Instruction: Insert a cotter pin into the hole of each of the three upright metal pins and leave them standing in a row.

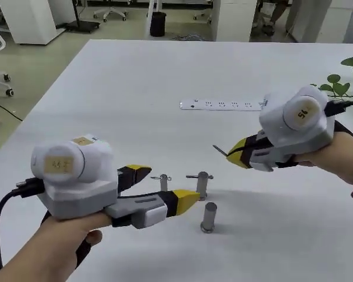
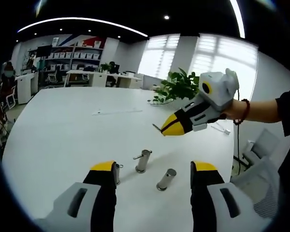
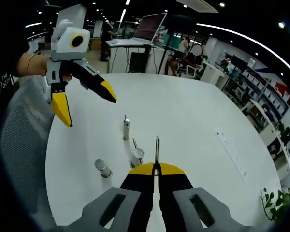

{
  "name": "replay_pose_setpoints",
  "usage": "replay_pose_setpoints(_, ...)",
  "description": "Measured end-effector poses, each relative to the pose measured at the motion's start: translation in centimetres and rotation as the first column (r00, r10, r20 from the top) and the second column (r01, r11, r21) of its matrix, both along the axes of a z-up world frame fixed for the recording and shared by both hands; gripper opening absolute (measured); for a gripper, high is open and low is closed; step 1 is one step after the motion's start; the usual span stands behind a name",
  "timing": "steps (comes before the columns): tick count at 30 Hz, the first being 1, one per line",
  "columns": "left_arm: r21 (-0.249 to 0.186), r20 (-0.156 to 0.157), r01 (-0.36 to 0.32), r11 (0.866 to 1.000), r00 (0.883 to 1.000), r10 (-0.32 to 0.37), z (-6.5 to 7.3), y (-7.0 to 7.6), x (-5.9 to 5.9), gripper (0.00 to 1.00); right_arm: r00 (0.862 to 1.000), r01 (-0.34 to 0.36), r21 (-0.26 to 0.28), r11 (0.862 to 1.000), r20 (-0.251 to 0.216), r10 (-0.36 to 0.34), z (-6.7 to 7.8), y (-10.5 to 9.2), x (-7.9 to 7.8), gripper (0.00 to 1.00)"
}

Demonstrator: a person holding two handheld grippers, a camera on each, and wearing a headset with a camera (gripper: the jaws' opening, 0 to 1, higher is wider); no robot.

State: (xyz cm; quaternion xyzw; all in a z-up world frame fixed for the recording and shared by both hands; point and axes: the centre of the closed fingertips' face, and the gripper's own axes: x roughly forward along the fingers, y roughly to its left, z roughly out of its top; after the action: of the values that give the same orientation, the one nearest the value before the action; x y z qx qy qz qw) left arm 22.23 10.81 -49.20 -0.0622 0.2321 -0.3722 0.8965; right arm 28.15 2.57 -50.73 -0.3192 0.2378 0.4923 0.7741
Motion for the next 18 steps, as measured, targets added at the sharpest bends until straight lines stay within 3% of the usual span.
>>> replay_pose_setpoints(10, -0.035, -0.076, 0.034, 0.999, 0.996, -0.036, -0.2, -1.3, -0.3, 0.46, 0.994, -0.106, -0.005, 0.994, 0.036, 0.106, 0.7, 1.8, -3.5, 0.00)
replay_pose_setpoints(18, -0.053, -0.109, 0.051, 0.997, 0.992, -0.056, -0.3, -1.8, -0.7, 0.37, 0.978, -0.196, -0.040, 0.980, 0.058, 0.198, 0.1, 2.9, -5.3, 0.00)
